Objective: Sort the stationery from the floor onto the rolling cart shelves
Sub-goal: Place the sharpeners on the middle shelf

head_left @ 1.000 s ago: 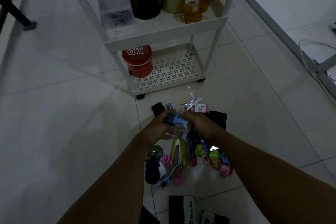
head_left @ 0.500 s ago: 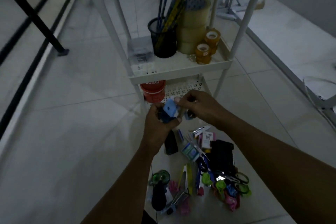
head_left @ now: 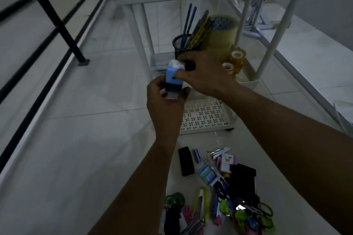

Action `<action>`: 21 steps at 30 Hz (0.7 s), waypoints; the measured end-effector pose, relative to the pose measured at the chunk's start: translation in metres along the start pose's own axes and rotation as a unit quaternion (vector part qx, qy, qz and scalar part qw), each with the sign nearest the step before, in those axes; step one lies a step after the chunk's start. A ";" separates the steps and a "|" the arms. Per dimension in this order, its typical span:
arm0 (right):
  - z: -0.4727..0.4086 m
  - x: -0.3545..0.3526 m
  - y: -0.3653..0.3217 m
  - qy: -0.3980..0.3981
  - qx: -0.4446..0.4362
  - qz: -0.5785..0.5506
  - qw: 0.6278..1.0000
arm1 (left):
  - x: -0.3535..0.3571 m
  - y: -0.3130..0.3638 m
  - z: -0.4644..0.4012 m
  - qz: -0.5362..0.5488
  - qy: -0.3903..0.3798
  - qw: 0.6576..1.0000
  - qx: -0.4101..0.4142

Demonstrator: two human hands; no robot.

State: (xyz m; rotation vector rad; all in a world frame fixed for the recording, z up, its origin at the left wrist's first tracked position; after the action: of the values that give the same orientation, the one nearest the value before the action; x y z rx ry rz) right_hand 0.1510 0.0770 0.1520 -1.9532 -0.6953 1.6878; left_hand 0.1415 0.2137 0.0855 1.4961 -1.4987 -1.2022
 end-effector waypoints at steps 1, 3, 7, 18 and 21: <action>-0.006 0.000 -0.002 -0.001 -0.004 0.009 1.000 | -0.003 -0.003 0.000 -0.006 0.005 1.000 -0.001; -0.017 0.007 -0.002 -0.018 -0.005 0.022 1.000 | -0.010 -0.011 0.002 -0.005 0.025 1.000 -0.017; -0.035 0.023 -0.002 -0.044 -0.003 0.039 0.998 | -0.032 -0.023 0.004 -0.033 0.086 0.995 -0.044; -0.043 0.065 0.009 -0.143 0.008 0.003 0.990 | -0.024 -0.026 -0.028 -0.027 0.010 0.999 -0.036; -0.041 0.066 0.010 -0.140 0.010 -0.023 0.990 | -0.025 -0.030 -0.030 -0.033 0.012 0.998 -0.042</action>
State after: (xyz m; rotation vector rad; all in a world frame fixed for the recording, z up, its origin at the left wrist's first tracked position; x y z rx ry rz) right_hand 0.2000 0.1109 0.1014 -1.6895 -0.8115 1.9522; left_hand 0.1827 0.2368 0.0707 1.5076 -1.3753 -1.2652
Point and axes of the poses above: each hand's wrist, its own z-axis away from the middle knuckle, its own x-axis out of the palm, y = z × x, the point moved 10 cm from there along -z, towards the middle knuckle, and after that the axes turned 11 degrees about -y, right-handed, at the moved point
